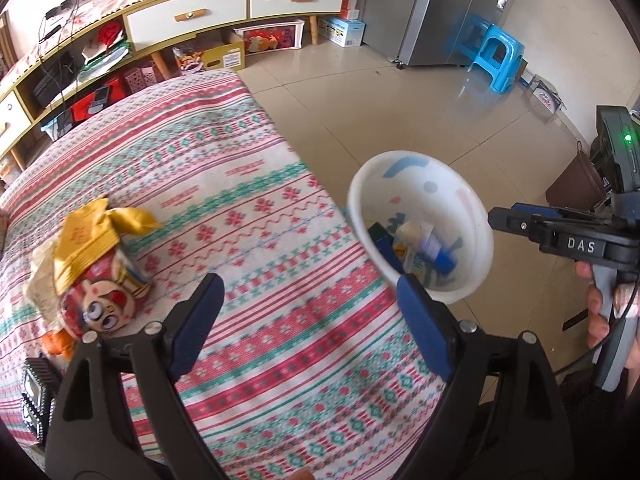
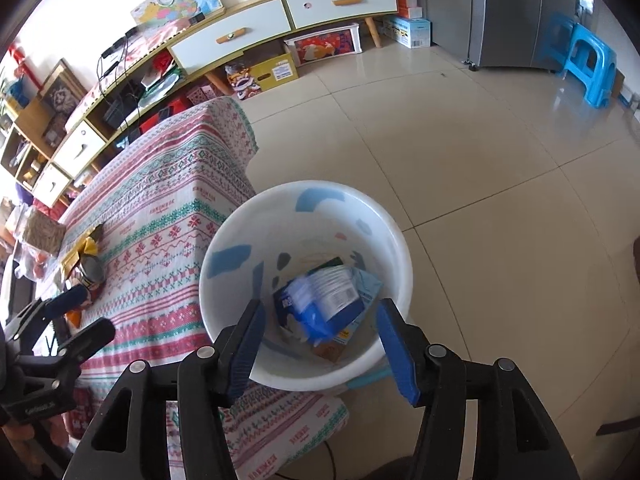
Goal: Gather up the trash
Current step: 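Move both tools back to the table toward the black plastic tray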
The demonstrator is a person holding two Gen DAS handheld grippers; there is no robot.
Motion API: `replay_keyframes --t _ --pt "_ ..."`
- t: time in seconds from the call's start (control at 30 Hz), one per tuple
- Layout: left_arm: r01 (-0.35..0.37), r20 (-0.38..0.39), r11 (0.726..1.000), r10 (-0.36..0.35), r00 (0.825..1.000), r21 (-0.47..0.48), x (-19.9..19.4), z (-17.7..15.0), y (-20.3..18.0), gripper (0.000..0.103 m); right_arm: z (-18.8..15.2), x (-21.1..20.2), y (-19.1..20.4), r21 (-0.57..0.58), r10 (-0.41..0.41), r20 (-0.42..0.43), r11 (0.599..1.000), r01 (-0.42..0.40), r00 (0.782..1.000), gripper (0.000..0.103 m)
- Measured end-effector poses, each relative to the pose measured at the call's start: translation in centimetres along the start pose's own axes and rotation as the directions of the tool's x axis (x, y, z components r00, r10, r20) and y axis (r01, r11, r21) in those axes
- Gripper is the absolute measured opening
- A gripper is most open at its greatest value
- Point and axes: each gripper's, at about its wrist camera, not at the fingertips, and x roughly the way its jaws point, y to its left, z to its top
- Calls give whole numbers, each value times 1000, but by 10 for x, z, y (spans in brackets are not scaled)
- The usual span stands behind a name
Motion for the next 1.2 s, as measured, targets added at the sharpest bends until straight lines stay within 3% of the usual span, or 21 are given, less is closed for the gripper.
replay_keyframes --t 0.67,0.97,1.2 --pt "-85 -34 995 83 996 -60 -36 -26 80 89 3 7 51 -81 -17 -13 997 16 1000 75" --pt "-167 -63 969 158 985 -181 -57 -54 151 89 -3 4 93 -164 15 -12 986 -17 1000 79" --pt "-181 -85 926 162 983 -330 -71 -82 206 89 -11 6 122 -206 40 -27 978 -44 999 80"
